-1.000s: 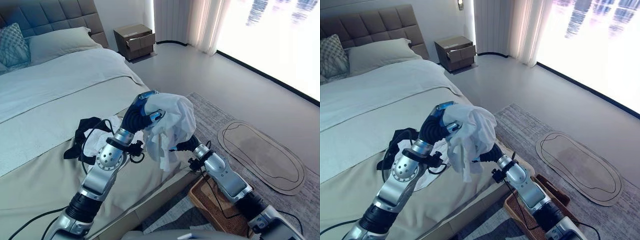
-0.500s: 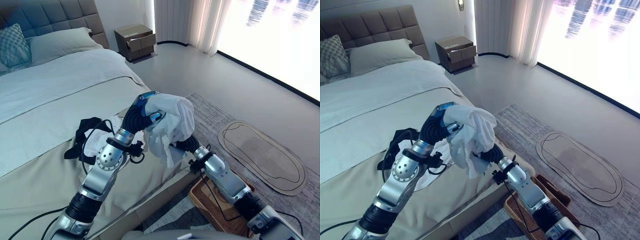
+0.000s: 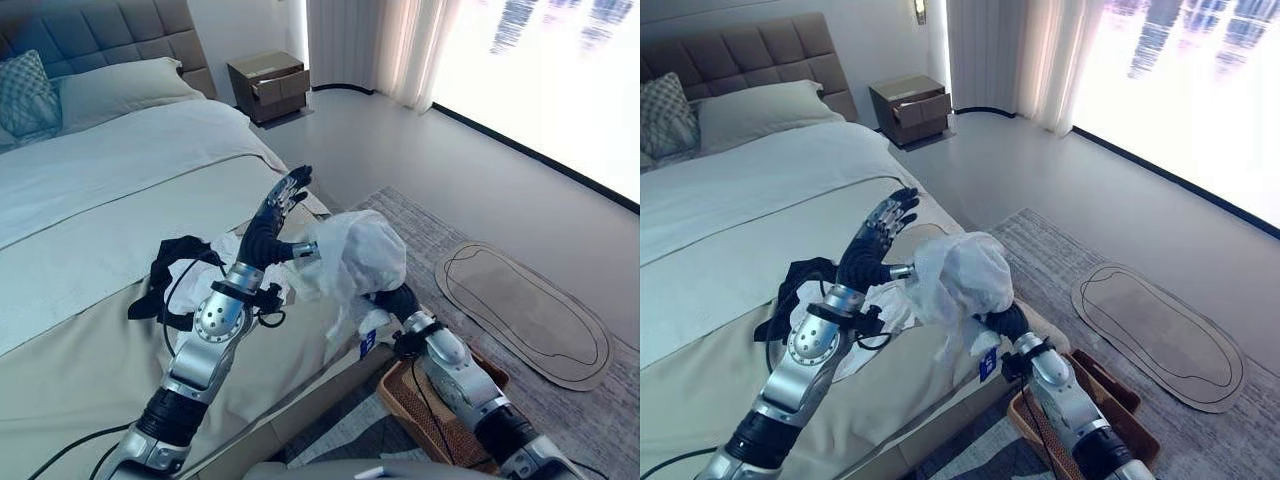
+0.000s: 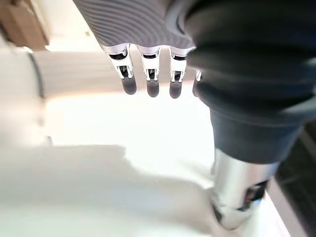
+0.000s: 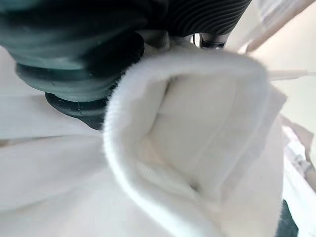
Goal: Pick up clothes into the bucket
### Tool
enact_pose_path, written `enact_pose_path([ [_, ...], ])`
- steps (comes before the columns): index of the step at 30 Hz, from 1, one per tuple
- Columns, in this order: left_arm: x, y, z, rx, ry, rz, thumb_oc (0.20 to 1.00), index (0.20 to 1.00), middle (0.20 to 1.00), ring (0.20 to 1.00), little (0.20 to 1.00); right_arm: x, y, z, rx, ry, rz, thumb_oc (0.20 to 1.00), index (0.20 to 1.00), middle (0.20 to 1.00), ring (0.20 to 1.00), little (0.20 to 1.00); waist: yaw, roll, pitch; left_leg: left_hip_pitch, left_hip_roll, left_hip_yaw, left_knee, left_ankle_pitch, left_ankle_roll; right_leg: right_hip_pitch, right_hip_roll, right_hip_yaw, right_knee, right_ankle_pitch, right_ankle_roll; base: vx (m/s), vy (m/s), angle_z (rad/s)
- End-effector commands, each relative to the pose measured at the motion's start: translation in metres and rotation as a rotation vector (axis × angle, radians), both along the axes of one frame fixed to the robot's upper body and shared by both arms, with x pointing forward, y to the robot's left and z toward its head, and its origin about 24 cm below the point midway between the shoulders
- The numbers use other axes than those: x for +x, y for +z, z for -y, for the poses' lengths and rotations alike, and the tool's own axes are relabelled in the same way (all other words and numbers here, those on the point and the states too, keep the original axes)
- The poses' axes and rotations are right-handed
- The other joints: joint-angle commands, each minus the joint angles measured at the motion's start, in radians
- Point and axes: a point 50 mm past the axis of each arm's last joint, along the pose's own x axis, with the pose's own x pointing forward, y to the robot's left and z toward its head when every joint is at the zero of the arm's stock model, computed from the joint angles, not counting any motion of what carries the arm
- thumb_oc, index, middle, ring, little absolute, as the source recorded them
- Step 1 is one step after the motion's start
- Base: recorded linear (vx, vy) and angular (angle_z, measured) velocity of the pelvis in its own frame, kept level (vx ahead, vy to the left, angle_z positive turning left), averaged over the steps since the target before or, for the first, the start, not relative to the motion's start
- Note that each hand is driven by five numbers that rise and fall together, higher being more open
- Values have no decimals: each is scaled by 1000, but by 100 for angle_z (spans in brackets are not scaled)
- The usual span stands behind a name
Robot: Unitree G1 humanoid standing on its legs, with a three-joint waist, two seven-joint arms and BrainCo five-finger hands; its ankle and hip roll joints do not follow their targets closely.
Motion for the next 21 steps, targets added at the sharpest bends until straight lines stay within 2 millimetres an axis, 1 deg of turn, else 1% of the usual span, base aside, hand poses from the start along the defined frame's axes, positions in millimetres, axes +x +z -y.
enact_pose_path([
  [1, 4, -17, -22, 59, 134, -5, 1000, 1000, 1000, 1000, 1000, 4, 22, 3, 200, -68, 119, 200, 200, 200, 200, 200, -7, -37, -35, 16, -32, 27, 43, -75, 51, -103, 35, 33, 44, 79, -34, 44, -12, -1],
  [2, 4, -17, -22, 59, 133, -4, 1000, 1000, 1000, 1000, 1000, 4, 22, 3, 201, -68, 119, 200, 200, 200, 200, 200, -7, -38, -35, 16, -32, 27, 43, -75, 51, -102, 35, 33, 44, 79, -34, 0, 0, 0],
  [3, 2, -30, -29, 85, 169, -47, 1000, 1000, 1000, 1000, 1000, 1, 19, 9, 245, -105, 108, 200, 200, 200, 200, 200, -9, -37, -34, 16, -31, 28, 45, -76, 51, -104, 35, 34, 46, 79, -34, 0, 0, 0],
  [4, 2, -30, -29, 85, 169, -47, 1000, 1000, 1000, 1000, 1000, 1, 19, 9, 246, -106, 107, 200, 200, 200, 200, 200, -8, -37, -35, 16, -31, 28, 45, -76, 51, -104, 35, 34, 46, 79, -34, 0, 0, 0],
  [5, 1, -37, -33, 106, 191, -73, 1000, 1000, 1000, 1000, 1000, 0, 17, 13, 267, -130, 100, 200, 200, 200, 200, 200, -9, -37, -34, 15, -31, 29, 46, -77, 51, -104, 34, 33, 47, 78, -34, 0, 0, 0],
  [6, -2, -53, -40, 145, 228, -130, 1000, 1000, 1000, 1000, 1000, -3, 13, 18, 311, -162, 87, 200, 200, 200, 200, 200, -9, -37, -32, 14, -31, 28, 49, -78, 50, -104, 34, 33, 49, 77, -33, 0, 0, 0],
  [7, -2, -53, -40, 145, 228, -130, 1000, 1000, 1000, 1000, 1000, -3, 13, 18, 311, -162, 87, 200, 200, 200, 200, 200, -9, -37, -32, 14, -31, 28, 49, -78, 50, -104, 34, 33, 49, 77, -33, 0, 0, 0],
  [8, -6, -70, -48, 155, 263, -202, 1000, 1000, 1000, 1000, 1000, -5, 10, 24, 356, -205, 79, 200, 200, 200, 200, 200, -10, -37, -29, 11, -31, 30, 52, -78, 50, -105, 33, 33, 50, 76, -33, 0, 0, 0],
  [9, -8, -75, -51, 160, 282, -223, 1000, 1000, 1000, 1000, 1000, -6, 9, 27, 371, -229, 80, 200, 200, 200, 200, 200, -10, -37, -27, 9, -31, 32, 54, -79, 50, -106, 33, 34, 51, 76, -33, 0, 0, 0],
  [10, -8, -75, -51, 160, 282, -223, 1000, 1000, 1000, 1000, 1000, -6, 9, 27, 371, -230, 80, 200, 200, 200, 200, 200, -9, -37, -27, 9, -31, 32, 54, -79, 50, -106, 33, 34, 51, 76, -33, 0, 0, 0],
  [11, -11, -81, -55, 166, 299, -248, 1000, 1000, 1000, 1000, 1000, -7, 9, 32, 381, -254, 84, 200, 200, 200, 200, 200, -9, -37, -26, 6, -31, 32, 56, -79, 50, -109, 33, 35, 52, 76, -32, 0, 0, 0],
  [12, -19, -92, -65, 149, 334, -300, 1000, 1000, 1000, 1000, 1000, -9, 7, 45, 399, -325, 90, 200, 200, 200, 200, 200, -9, -36, -20, -1, -32, 34, 62, -81, 50, -115, 32, 36, 56, 76, -31, 0, 0, 0],
  [14, -19, -92, -65, 149, 334, -300, 1000, 1000, 1000, 1000, 1000, -9, 7, 45, 399, -325, 90, 200, 200, 200, 200, 200, -9, -36, -20, -1, -32, 34, 63, -81, 50, -115, 31, 36, 56, 76, -31, -4, 0, -2],
  [15, -27, -102, -74, 134, 377, -346, 1000, 1000, 1000, 1000, 1000, -12, 6, 56, 421, -397, 101, 200, 200, 200, 200, 200, -10, -35, -12, -9, -35, 35, 72, -84, 50, -120, 29, 37, 61, 75, -30, -10, 0, -4],
  [16, -35, -108, -83, 112, 419, -372, 1000, 1000, 1000, 1000, 1000, -17, 6, 72, 417, -480, 119, 200, 200, 200, 200, 200, -10, -34, -5, -16, -36, 34, 79, -87, 51, -124, 27, 38, 67, 73, -30, -10, 0, -3],
  [17, -36, -108, -83, 112, 419, -372, 1000, 1000, 1000, 1000, 1000, -17, 6, 72, 417, -480, 118, 200, 200, 200, 200, 200, -10, -33, -5, -16, -36, 34, 80, -88, 51, -124, 27, 38, 68, 72, -30, 0, 0, 0],
  [18, -41, -112, -89, 102, 448, -387, 1000, 1000, 1000, 1000, 1000, -21, 5, 85, 409, -552, 132, 200, 200, 200, 200, 200, -11, -32, 3, -21, -38, 34, 88, -91, 51, -127, 25, 38, 75, 69, -30, -2, -2, -3],
  [19, -41, -112, -89, 102, 447, -387, 1000, 1000, 1000, 1000, 1000, -21, 5, 85, 409, -552, 132, 200, 200, 200, 200, 200, -11, -32, 3, -21, -38, 34, 89, -92, 51, -127, 25, 38, 76, 68, -30, -4, -1, -3],
  [21, -46, -114, -96, 80, 489, -396, 1000, 1000, 1000, 1000, 1000, -25, 5, 96, 454, -621, 151, 200, 200, 200, 200, 200, -12, -32, 12, -26, -41, 34, 96, -95, 53, -131, 23, 41, 84, 65, -30, 0, 0, 0],
])
